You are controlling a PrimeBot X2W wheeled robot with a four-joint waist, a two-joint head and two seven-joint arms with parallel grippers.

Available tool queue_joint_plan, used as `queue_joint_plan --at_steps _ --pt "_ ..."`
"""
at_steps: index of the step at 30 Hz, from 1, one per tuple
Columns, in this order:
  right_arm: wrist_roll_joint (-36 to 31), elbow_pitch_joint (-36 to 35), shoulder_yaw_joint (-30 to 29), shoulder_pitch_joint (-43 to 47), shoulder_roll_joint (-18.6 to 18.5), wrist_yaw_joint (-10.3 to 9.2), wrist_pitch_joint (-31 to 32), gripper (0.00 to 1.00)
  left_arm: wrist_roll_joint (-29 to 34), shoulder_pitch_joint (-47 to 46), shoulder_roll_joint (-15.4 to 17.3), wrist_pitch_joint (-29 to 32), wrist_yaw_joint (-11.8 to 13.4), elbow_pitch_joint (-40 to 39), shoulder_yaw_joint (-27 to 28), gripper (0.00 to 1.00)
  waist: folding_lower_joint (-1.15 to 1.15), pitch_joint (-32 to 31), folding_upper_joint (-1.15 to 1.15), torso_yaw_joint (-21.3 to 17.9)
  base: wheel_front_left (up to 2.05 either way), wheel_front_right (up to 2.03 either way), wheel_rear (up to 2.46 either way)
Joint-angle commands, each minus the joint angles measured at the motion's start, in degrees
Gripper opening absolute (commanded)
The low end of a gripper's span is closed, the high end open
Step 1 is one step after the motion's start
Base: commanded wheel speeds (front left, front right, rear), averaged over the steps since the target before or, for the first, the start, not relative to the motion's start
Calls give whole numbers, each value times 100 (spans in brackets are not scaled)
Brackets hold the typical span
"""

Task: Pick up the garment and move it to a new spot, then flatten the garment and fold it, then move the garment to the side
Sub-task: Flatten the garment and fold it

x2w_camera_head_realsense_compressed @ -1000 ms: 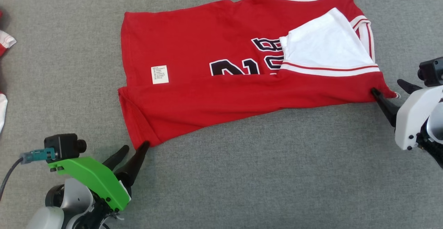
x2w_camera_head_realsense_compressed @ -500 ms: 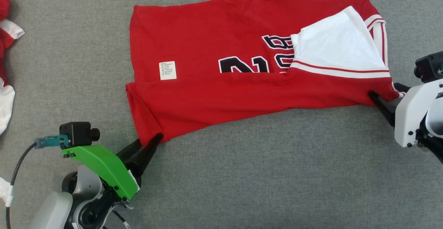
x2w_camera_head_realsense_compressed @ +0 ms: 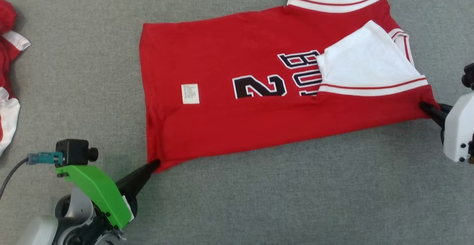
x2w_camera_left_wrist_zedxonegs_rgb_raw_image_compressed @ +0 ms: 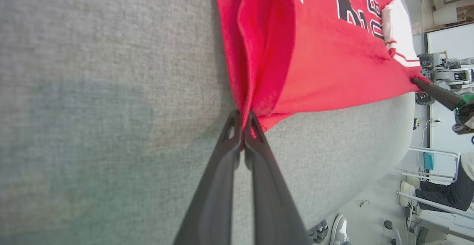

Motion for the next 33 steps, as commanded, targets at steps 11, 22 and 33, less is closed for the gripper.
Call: queue_joint_plan --at_steps 11,22,33 --pt "769 -767 -124 1655 -679 -2 124 0 -92 1577 105 -72 47 -775 -249 0 0 -511 0 -79 0 0 0" --pt "383 -1077 -499 1299 -474 -2 256 100 388 1731 429 -324 329 -1212 -16 100 0 -347 0 -239 0 0 0" --pt "-392 -722 318 -1816 -120 -2 870 100 866 -1179 123 -5 617 -628 -54 100 0 804 0 257 0 0 0"
